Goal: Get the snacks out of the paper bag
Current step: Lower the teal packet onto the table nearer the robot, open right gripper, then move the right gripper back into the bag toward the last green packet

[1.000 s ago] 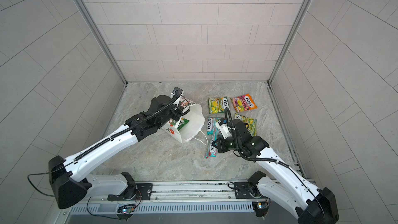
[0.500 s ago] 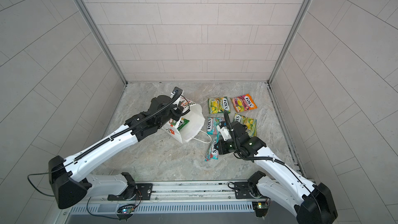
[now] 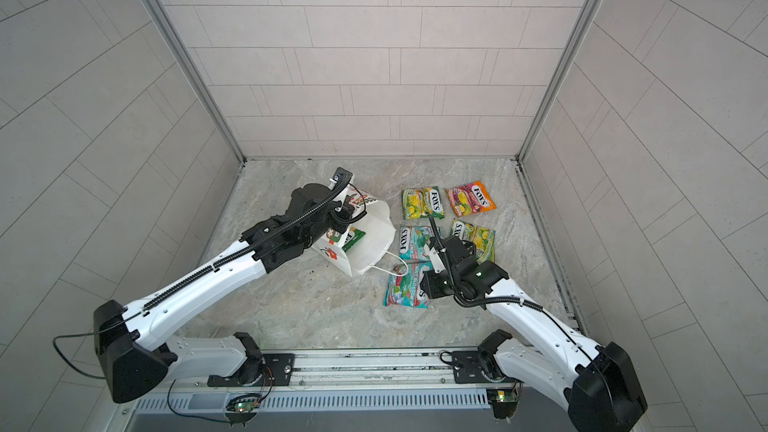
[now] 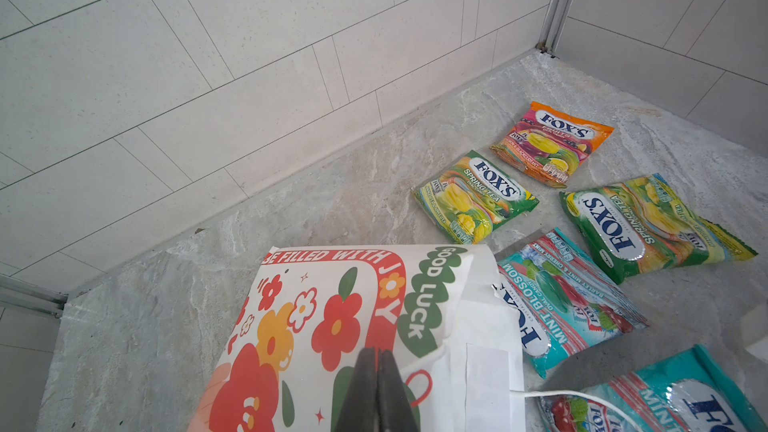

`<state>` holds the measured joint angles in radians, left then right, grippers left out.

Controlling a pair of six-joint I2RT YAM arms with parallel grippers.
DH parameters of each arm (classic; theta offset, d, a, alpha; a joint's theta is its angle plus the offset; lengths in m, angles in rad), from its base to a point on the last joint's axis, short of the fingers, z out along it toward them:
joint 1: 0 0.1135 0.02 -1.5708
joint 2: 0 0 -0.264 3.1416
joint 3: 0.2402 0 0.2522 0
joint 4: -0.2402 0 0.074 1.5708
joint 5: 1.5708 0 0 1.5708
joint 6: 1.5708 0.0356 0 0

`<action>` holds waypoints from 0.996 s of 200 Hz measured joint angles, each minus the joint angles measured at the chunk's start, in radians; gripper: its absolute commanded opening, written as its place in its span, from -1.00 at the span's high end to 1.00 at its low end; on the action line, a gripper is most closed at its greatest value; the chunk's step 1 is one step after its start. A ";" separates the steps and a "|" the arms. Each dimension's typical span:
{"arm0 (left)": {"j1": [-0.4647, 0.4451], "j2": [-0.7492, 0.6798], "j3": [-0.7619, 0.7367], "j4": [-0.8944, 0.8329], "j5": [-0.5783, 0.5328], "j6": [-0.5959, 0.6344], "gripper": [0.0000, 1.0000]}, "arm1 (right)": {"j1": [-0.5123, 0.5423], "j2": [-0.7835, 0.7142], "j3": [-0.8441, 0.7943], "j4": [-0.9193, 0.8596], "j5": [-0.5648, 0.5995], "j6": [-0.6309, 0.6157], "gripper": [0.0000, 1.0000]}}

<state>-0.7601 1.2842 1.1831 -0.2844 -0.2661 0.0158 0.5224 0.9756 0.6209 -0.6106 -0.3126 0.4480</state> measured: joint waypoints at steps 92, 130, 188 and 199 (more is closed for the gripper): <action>0.000 0.000 0.000 0.003 0.019 0.000 1.00 | 0.000 -0.049 0.002 -0.013 0.115 0.018 -0.01; 0.000 -0.005 0.000 0.005 0.039 -0.002 1.00 | 0.001 -0.080 0.002 0.089 0.056 0.078 0.00; 0.000 -0.019 -0.006 0.022 0.082 -0.010 1.00 | 0.074 0.055 0.056 0.248 -0.062 0.147 0.13; 0.000 -0.021 -0.010 0.025 0.085 -0.013 1.00 | 0.095 0.079 0.069 0.274 -0.072 0.153 0.15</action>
<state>-0.7601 1.2633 1.1736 -0.2596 -0.1810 0.0032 0.6174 1.0546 0.6899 -0.3367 -0.3851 0.6006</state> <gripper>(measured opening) 0.058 0.429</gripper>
